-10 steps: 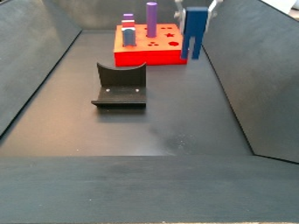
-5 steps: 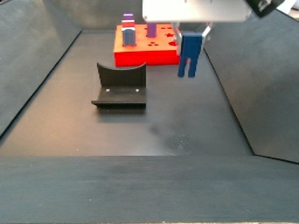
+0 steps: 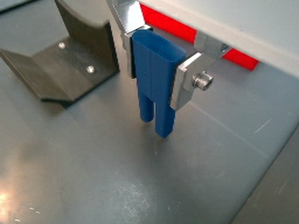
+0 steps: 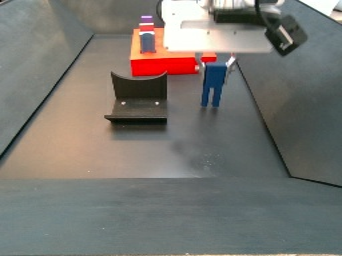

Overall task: Pick up the square-circle object. Move up. Place the square-circle object on the fixture. Regrasp the square-circle object. Rotate the square-circle object. Move to above the board. Insert the square-circle object.
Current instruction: Rotate the square-circle object.

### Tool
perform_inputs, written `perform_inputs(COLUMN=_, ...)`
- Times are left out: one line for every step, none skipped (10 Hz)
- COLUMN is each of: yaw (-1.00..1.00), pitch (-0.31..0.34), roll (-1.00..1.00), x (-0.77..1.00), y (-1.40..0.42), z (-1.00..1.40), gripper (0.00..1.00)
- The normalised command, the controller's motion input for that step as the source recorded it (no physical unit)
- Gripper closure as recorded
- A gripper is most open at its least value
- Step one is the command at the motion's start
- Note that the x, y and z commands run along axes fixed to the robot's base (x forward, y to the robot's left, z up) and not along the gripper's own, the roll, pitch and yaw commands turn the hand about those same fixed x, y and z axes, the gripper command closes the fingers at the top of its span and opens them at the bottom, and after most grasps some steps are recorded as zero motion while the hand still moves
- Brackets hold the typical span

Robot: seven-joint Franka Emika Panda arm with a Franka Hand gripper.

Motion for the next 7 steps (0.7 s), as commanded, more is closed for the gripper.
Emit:
perform_inputs(yaw=0.00, pitch=-0.023, roll=-0.22, x=0.04, y=0.01, z=-0.19, gripper=1.00)
perform_inputs(yaw=0.00, pitch=-0.001, roll=-0.23, x=0.02, y=0.01, z=-0.09, gripper=1.00)
perform_inputs(yaw=0.00, pitch=0.000, roll=-0.23, x=0.02, y=0.01, z=-0.09, gripper=1.00)
perform_inputs(yaw=0.00, pitch=-0.001, roll=-0.23, x=0.00, y=0.00, z=0.00, gripper=0.00)
perform_inputs(yaw=0.00, pitch=-0.002, roll=-0.22, x=0.00, y=0.01, z=0.00, gripper=0.00)
perform_inputs(yaw=0.00, pitch=-0.002, roll=-0.22, x=0.00, y=0.01, z=0.00, gripper=0.00)
perform_inputs(yaw=0.00, pitch=-0.001, roll=-0.22, x=0.00, y=0.01, z=0.00, gripper=0.00)
